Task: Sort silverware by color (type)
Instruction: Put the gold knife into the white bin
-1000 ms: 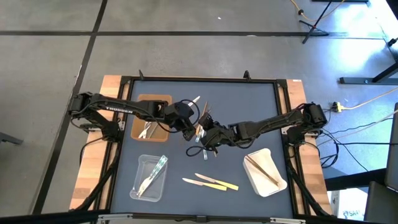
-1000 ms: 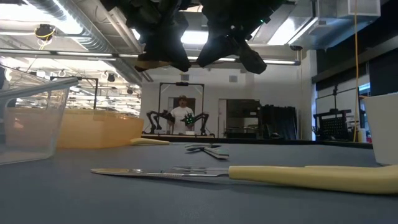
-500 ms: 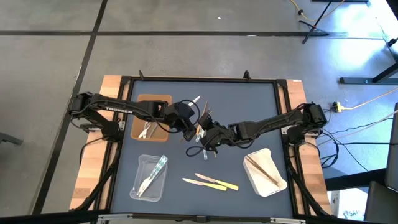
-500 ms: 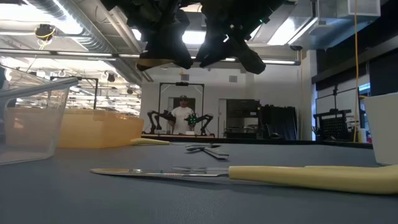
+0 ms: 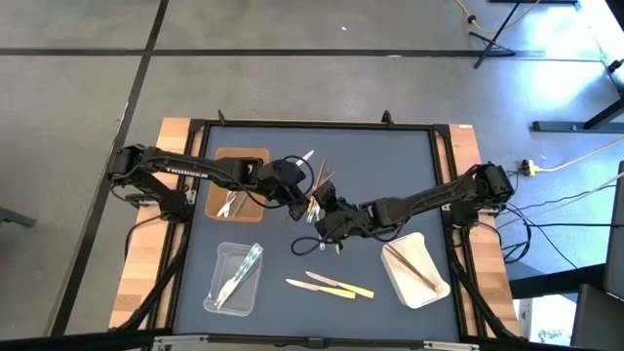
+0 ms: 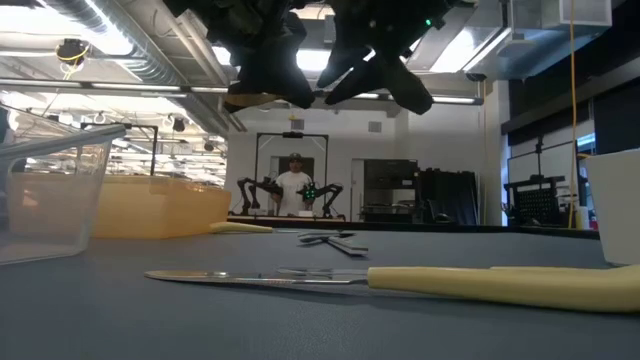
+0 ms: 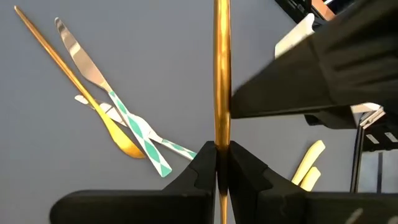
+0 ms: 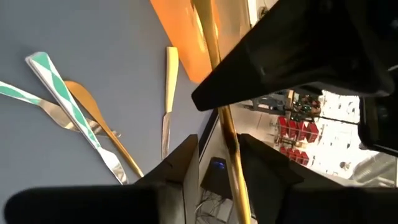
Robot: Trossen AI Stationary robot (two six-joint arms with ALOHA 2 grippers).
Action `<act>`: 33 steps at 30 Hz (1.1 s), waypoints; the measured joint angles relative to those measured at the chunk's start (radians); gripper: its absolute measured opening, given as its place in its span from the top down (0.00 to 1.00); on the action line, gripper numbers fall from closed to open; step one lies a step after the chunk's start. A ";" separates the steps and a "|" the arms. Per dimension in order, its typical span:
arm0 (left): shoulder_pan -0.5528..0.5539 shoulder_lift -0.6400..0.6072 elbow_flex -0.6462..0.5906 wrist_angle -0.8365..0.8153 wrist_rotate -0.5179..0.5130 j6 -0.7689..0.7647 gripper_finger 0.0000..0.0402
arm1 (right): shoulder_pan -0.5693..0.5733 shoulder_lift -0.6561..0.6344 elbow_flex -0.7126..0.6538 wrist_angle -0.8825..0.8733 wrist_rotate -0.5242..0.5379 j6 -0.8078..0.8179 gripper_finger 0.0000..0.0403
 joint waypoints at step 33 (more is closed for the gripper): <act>0.022 0.000 0.000 0.016 -0.241 0.043 0.96 | -0.003 -0.560 -0.165 -0.681 -0.014 1.010 0.72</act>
